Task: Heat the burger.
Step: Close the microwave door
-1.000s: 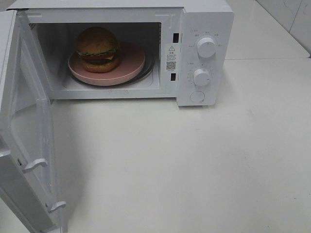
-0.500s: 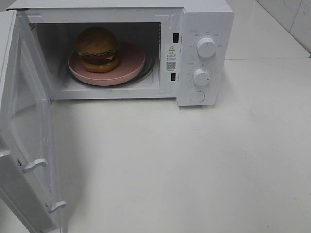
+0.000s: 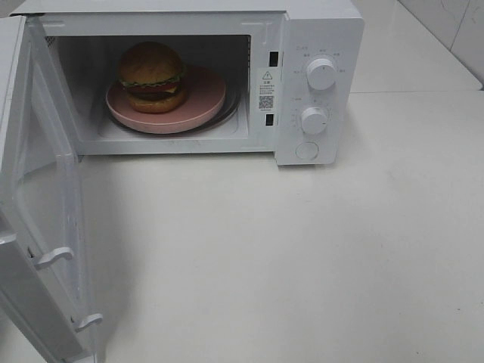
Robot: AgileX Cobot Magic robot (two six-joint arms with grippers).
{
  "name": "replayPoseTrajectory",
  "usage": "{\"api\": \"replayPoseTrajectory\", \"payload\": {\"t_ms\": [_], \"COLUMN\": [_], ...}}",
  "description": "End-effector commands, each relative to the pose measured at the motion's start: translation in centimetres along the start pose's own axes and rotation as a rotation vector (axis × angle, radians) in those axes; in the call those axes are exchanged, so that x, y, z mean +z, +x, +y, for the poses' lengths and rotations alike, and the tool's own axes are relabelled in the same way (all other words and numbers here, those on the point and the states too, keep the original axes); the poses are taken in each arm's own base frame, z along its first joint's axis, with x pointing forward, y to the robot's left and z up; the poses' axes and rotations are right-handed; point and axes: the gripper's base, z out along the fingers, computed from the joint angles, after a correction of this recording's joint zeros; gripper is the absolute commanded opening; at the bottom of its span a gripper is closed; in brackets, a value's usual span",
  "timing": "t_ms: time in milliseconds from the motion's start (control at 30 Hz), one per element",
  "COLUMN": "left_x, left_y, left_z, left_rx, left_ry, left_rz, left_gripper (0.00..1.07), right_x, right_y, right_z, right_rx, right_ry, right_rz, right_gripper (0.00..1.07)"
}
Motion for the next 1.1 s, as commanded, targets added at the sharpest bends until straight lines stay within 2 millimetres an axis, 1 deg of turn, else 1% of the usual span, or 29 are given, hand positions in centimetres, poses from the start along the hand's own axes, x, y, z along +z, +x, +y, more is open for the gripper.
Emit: {"api": "replayPoseTrajectory", "payload": {"t_ms": [33, 100, 133, 167, 233, 333, 400, 433, 500, 533, 600, 633, 667, 700, 767, 800, 867, 900, 933, 967, 1033, 1100], "left_x": [0.8, 1.0, 1.3, 1.3, 2.0, 2.3, 3.7, 3.7, 4.8, 4.8, 5.8, 5.8, 6.4, 6.4, 7.2, 7.2, 7.9, 7.9, 8.3, 8.3, 9.1, 9.4], "left_y": [0.9, 1.2, 1.9, 1.9, 2.7, 2.8, 3.3, 3.3, 3.7, 3.7, 4.2, 4.2, 4.5, 4.5, 4.9, 4.9, 5.5, 5.5, 6.0, 6.0, 6.5, 6.6], "left_z": [0.0, 0.0, 0.0, 0.0, -0.1, -0.1, -0.3, -0.3, -0.8, -0.8, -1.4, -1.4, -2.0, -2.0, -2.7, -2.7, -3.3, -3.3, -3.7, -3.7, -4.0, -4.1], "left_rx": [-0.014, -0.015, -0.019, -0.019, -0.039, -0.053, -0.055, -0.055, -0.050, -0.050, -0.054, -0.054, -0.036, -0.036, -0.014, -0.014, -0.011, -0.011, -0.012, -0.012, -0.024, -0.024], "left_ry": [-0.013, -0.015, -0.018, -0.018, -0.019, -0.019, 0.003, 0.003, 0.054, 0.054, 0.124, 0.124, 0.180, 0.180, 0.258, 0.258, 0.321, 0.321, 0.359, 0.359, 0.393, 0.403], "left_rz": [-0.103, -0.114, -0.124, -0.124, -0.125, -0.115, -0.092, -0.092, -0.084, -0.084, -0.066, -0.066, -0.070, -0.070, -0.092, -0.092, -0.094, -0.094, -0.082, -0.082, -0.075, -0.068], "left_gripper": [0.00, 0.00, 0.00, 0.00, 0.00, 0.00, 0.00, 0.00, 0.00, 0.00, 0.00, 0.00, 0.00, 0.00, 0.00, 0.00, 0.00, 0.00, 0.00, 0.00, 0.00, 0.00], "right_x": [-0.3, -0.3, -0.3, -0.3, -0.3, -0.3, -0.3, -0.3, -0.3, -0.3, -0.3, -0.3, -0.3, -0.3, -0.3, -0.3, -0.3, -0.3, -0.3, -0.3, -0.3, -0.3], "right_y": [0.2, 0.2, 0.2, 0.2, 0.2, 0.2, 0.2, 0.2, 0.2, 0.2, 0.2, 0.2, 0.2, 0.2, 0.2, 0.2, 0.2, 0.2, 0.2, 0.2, 0.2, 0.2], "right_z": [-0.1, -0.1, -0.1, -0.1, -0.1, -0.1, -0.1, -0.1, -0.1, -0.1, -0.1, -0.1, -0.1, -0.1, -0.1, -0.1, -0.1, -0.1, -0.1, -0.1, -0.1, -0.1], "right_rx": [0.006, 0.006, 0.006, 0.006, 0.006, 0.006, 0.006, 0.006, 0.006, 0.006, 0.006, 0.006, 0.006, 0.006, 0.006, 0.006, 0.006, 0.006, 0.006, 0.006, 0.006, 0.006], "right_ry": [0.005, 0.005, 0.005, 0.005, 0.005, 0.005, 0.005, 0.005, 0.005, 0.005, 0.005, 0.005, 0.005, 0.005, 0.005, 0.005, 0.005, 0.005, 0.005, 0.005, 0.005, 0.005], "right_rz": [-0.028, -0.028, -0.028, -0.028, -0.028, -0.028, -0.028, -0.028, -0.028, -0.028, -0.028, -0.028, -0.028, -0.028, -0.028, -0.028, -0.028, -0.028, -0.028, -0.028, -0.028, -0.028], "right_gripper": [0.76, 0.76, 0.76, 0.76, 0.76, 0.76, 0.76, 0.76, 0.76, 0.76, 0.76, 0.76, 0.76, 0.76, 0.76, 0.76, 0.76, 0.76, 0.76, 0.76, 0.76, 0.76]}}
